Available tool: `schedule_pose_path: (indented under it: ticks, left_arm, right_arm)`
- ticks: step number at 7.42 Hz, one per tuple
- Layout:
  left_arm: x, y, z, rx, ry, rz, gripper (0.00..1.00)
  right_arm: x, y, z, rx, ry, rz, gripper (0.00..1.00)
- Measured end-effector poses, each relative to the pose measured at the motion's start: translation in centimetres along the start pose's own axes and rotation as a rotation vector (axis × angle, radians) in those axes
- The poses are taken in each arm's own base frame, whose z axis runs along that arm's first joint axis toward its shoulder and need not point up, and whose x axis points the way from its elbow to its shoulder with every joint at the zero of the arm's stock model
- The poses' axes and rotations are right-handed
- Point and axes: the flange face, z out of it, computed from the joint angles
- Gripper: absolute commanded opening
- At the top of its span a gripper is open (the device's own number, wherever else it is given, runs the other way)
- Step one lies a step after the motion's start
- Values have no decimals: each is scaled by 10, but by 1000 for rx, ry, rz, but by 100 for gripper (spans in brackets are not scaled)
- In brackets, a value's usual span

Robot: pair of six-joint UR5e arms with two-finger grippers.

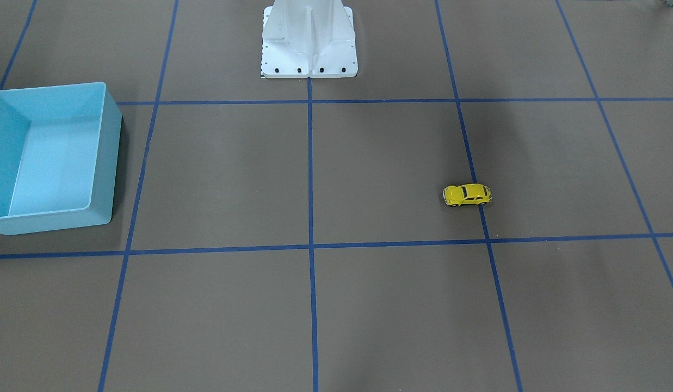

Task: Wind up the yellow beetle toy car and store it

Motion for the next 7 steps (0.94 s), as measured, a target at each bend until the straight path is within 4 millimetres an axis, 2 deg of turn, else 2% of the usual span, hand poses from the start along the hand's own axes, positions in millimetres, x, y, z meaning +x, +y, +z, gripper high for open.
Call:
schedule_pose_path:
  ticks: [4, 7]
  left_arm:
    - [-3, 9, 3, -2, 13, -7, 100]
    - [7, 3, -5, 19, 14, 19, 100]
  right_arm:
    - [0, 0, 0, 0, 1, 0, 100]
    - [2, 1, 2, -4, 1, 3, 100]
